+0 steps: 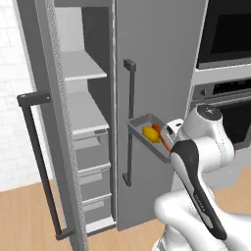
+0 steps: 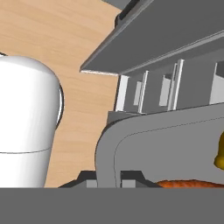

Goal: Take the meat container that has the chicken drumstick and place it on the second highest rack of the freezer. Then take the vegetable container that has the lemon and carrot and place it on the highest rack of the freezer.

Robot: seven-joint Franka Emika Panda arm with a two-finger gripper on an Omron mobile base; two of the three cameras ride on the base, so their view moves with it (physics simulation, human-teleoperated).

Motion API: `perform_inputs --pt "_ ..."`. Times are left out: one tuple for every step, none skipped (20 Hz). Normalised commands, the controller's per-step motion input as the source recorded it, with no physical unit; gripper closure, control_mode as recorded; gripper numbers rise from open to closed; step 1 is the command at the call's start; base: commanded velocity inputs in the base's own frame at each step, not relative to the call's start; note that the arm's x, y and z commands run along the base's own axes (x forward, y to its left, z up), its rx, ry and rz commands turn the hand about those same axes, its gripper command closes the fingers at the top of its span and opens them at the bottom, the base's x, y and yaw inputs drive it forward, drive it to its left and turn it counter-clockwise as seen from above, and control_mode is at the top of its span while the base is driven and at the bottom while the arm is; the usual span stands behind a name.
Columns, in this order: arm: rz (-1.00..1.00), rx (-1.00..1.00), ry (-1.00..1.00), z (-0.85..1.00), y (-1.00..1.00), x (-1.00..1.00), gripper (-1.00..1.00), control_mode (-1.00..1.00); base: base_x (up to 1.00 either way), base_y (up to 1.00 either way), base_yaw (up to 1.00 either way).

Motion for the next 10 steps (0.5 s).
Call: perform_inputs --pt "0.0 0.0 0.0 0.0 0.0 0.0 1.0 1.0 0.0 0.31 0.32" --pt "0.0 0.0 0.0 0.0 0.0 0.0 1.0 1.0 0.0 0.36 0.29" --pt "0.0 0.0 0.0 0.0 0.0 0.0 1.0 1.0 0.0 0.35 0.26" --pt "0.0 0.0 0.0 0.0 0.0 0.0 1.0 1.0 0.05 0.39 0.21" --pt "0.0 0.0 0.0 0.0 0.0 0.0 1.0 1.0 0.07 0.44 0.18" --pt "0.0 0.0 0.0 0.0 0.0 0.0 1.0 1.0 0.11 0.46 0.18" --pt "0.0 0.0 0.0 0.0 0.0 0.0 1.0 1.0 0.16 0.39 0.16" --pt "0.0 0.0 0.0 0.0 0.0 0.0 1.0 1.0 0.19 0.42 0.14" --pt "0.0 0.0 0.0 0.0 0.0 0.0 1.0 1.0 0.15 0.46 0.12" --pt "0.0 0.0 0.0 0.0 0.0 0.0 1.0 1.0 0.09 0.52 0.09"
